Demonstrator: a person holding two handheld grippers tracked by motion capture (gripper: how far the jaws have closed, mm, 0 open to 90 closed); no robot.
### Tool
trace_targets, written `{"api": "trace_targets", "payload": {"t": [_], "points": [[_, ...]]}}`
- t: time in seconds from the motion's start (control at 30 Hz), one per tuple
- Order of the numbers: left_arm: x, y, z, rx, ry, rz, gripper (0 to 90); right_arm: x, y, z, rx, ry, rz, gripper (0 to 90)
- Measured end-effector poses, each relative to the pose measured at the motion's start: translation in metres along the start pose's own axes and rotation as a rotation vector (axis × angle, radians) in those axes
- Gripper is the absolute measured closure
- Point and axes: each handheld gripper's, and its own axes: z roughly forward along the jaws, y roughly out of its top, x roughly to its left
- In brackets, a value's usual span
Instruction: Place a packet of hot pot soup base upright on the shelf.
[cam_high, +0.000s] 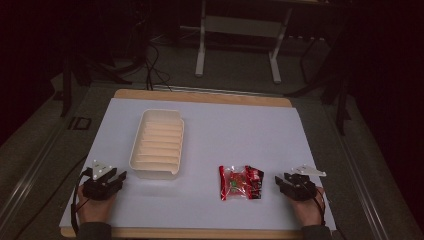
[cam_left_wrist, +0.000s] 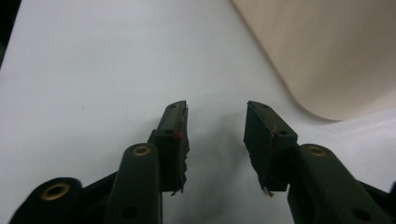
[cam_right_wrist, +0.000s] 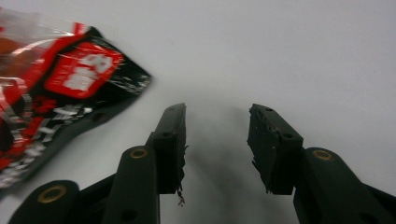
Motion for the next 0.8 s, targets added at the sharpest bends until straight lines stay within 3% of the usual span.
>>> {"api": "trace_targets", "payload": {"t": [0.07, 0.5, 0.8], "points": [[-0.001, 0.0, 0.0, -0.003, -0.004, 0.014, 60.2, 0.003, 0.001, -0.003, -0.005, 0.008, -0.003, 55.6], [0.0, 0.0, -0.001, -0.023, -0.019, 0.001, 56.9, 0.014, 0.004, -0.015, -0.02, 0.057, 0.035, 48.2], [-0.001, 0.0, -0.001, -0.023, -0.02, 0.008, 56.4, 0.025, 0.006, -0.018, -0.023, 0.096, 0.046, 49.8]]}}
